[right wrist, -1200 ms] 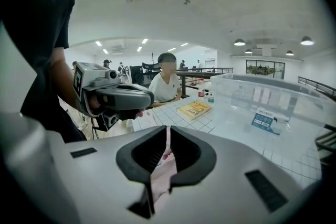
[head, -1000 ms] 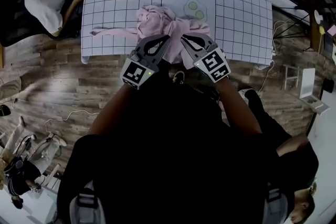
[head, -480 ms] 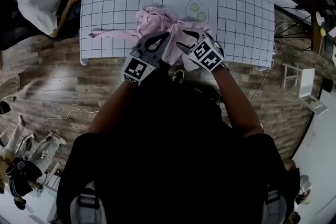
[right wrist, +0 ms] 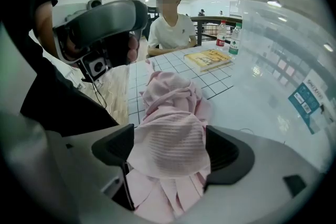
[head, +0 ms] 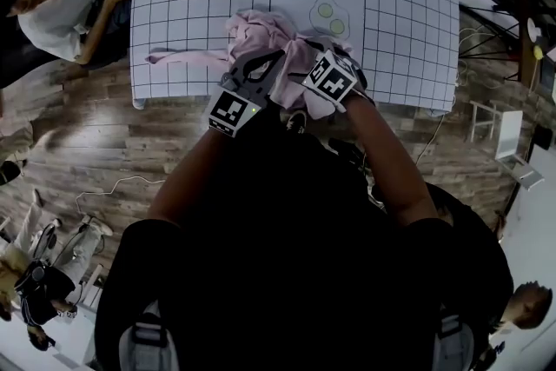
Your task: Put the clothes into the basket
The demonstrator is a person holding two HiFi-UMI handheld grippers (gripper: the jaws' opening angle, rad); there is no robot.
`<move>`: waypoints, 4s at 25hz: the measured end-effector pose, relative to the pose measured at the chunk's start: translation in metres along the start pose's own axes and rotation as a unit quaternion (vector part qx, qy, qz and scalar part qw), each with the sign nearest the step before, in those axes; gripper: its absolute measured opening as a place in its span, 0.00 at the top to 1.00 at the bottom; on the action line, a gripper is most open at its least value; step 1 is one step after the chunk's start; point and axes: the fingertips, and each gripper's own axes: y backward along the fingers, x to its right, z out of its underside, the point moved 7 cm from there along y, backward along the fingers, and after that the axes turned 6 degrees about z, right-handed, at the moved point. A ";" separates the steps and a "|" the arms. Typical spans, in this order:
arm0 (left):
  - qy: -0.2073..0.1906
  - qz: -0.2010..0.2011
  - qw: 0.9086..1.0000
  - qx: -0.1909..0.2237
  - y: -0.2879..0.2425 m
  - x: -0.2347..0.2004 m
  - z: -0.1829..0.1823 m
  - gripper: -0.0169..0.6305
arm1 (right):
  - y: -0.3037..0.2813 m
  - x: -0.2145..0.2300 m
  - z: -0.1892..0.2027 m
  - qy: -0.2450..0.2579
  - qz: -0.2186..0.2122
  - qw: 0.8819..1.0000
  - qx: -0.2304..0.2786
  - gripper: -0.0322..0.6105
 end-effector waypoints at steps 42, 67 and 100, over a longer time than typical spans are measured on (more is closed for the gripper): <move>0.023 -0.005 0.999 -0.024 0.001 -0.043 0.021 0.97 | -0.113 0.020 0.007 0.027 0.007 0.992 -0.122 0.17; 0.003 -0.016 1.000 -0.008 0.013 -0.064 0.001 0.97 | -0.052 0.019 -0.030 0.004 -0.016 0.994 -0.104 0.42; -0.041 0.038 0.998 0.039 0.009 -0.082 -0.088 0.97 | 0.073 0.042 -0.079 0.000 0.086 0.994 -0.059 0.42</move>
